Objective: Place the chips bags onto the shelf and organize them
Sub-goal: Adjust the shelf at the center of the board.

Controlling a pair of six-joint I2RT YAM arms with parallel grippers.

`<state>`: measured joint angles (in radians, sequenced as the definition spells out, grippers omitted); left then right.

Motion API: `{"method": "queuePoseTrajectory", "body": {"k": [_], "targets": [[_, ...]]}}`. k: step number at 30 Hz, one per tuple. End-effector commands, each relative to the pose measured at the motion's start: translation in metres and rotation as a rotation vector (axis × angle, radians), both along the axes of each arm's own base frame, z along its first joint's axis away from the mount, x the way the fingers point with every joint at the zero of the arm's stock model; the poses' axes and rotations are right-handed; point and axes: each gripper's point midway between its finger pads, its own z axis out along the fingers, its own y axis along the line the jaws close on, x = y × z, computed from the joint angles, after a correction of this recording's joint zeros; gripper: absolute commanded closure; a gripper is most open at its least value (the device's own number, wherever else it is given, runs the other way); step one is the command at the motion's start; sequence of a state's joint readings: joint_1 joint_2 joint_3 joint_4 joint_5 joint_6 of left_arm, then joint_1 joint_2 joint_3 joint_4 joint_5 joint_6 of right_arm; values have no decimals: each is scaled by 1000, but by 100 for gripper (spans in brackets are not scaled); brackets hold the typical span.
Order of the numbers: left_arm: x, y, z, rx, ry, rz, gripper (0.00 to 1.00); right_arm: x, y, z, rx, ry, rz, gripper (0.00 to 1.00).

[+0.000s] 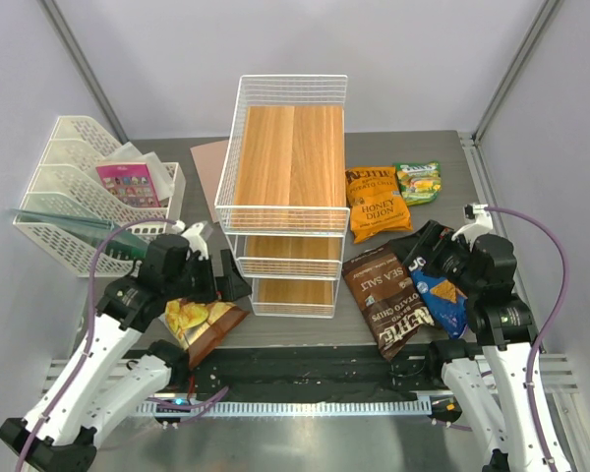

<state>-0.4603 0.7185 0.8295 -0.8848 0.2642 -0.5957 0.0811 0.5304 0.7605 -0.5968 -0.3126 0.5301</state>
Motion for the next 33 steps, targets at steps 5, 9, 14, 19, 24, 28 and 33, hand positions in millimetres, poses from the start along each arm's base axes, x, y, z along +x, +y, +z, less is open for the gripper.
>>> {"method": "queuePoseTrajectory", "body": {"k": [5,9,14,19,24,28,33], "targets": [[45,10,20,33,-190,150,0,6,5,10,9,-48,28,1],[59,3,27,-6,-223,169,0,5,8,5,30,-36,35,1],[65,6,26,-27,-276,207,6,3,9,5,34,-44,40,1],[71,5,30,-79,-353,229,8,3,11,1,40,-30,54,1],[76,16,30,-70,-402,291,8,3,12,3,42,-33,57,1],[81,28,32,-43,-419,359,8,2,14,5,56,-30,68,1],[87,27,34,-81,-456,386,6,1,22,8,101,-27,103,1]]}}
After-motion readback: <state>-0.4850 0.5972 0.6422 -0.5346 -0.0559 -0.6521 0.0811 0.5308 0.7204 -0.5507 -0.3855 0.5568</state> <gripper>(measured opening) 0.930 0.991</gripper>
